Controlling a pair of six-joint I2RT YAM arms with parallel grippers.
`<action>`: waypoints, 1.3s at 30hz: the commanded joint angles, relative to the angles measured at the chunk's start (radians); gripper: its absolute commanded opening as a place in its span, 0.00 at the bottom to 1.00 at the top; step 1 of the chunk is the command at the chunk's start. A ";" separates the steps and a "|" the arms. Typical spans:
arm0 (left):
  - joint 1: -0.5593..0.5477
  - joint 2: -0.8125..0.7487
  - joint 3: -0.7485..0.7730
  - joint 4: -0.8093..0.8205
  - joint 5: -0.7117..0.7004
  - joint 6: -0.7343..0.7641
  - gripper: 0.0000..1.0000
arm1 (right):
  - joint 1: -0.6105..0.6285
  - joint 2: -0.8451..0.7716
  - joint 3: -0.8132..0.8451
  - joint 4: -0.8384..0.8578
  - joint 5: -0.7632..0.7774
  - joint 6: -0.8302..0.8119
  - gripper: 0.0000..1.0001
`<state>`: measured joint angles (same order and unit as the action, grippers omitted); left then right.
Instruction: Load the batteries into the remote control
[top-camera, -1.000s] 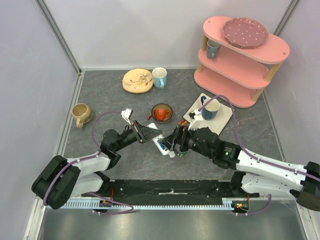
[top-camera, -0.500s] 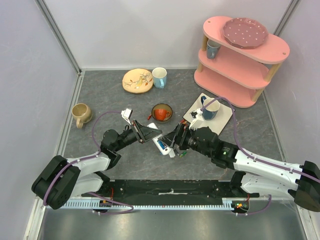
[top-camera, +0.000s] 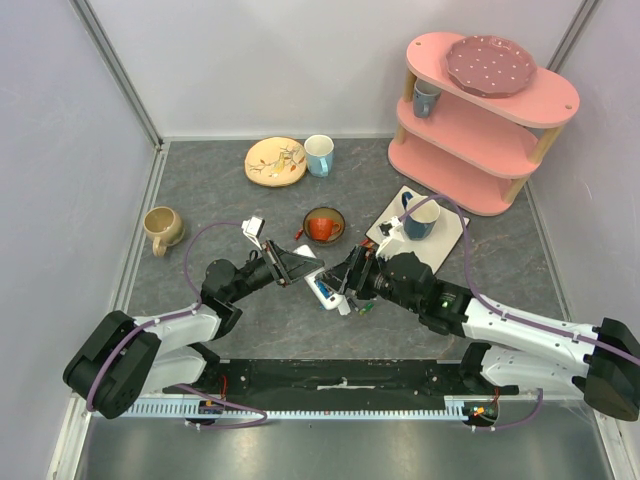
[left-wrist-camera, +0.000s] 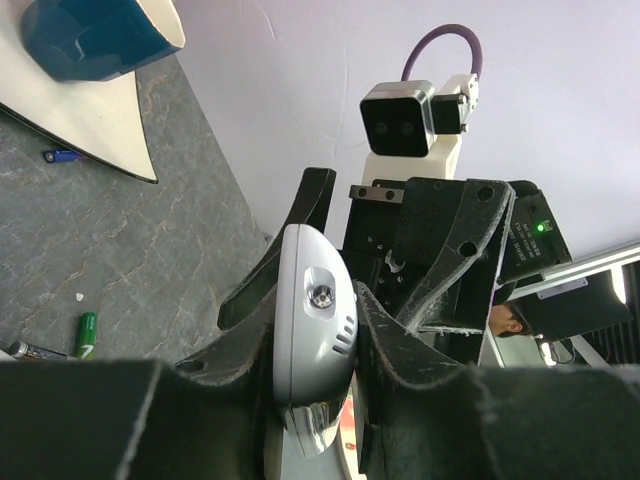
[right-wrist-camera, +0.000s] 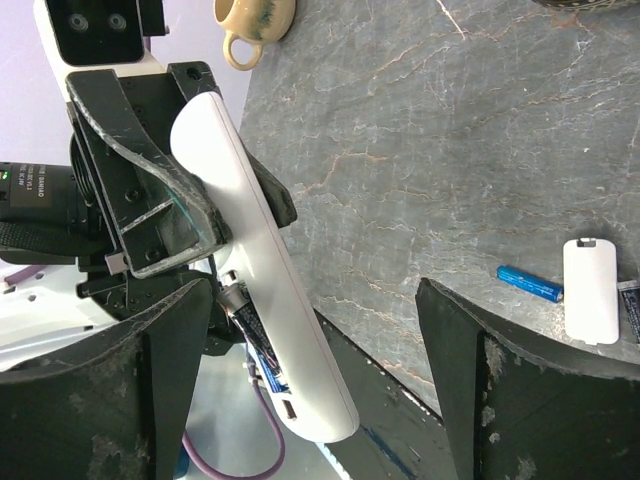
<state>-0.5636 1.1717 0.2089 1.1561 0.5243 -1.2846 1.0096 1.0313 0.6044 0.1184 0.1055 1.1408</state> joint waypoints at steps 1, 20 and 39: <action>-0.002 -0.015 0.021 0.063 -0.020 0.025 0.02 | -0.008 0.003 -0.011 0.036 -0.001 0.030 0.90; -0.002 -0.030 0.027 0.062 -0.038 0.019 0.02 | -0.011 0.007 -0.041 0.064 -0.021 0.046 0.85; -0.002 -0.052 0.046 0.051 -0.046 0.021 0.02 | -0.011 0.001 -0.074 0.089 -0.027 0.062 0.83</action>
<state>-0.5652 1.1507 0.2096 1.1488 0.5102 -1.2842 1.0039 1.0355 0.5499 0.2096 0.0784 1.1961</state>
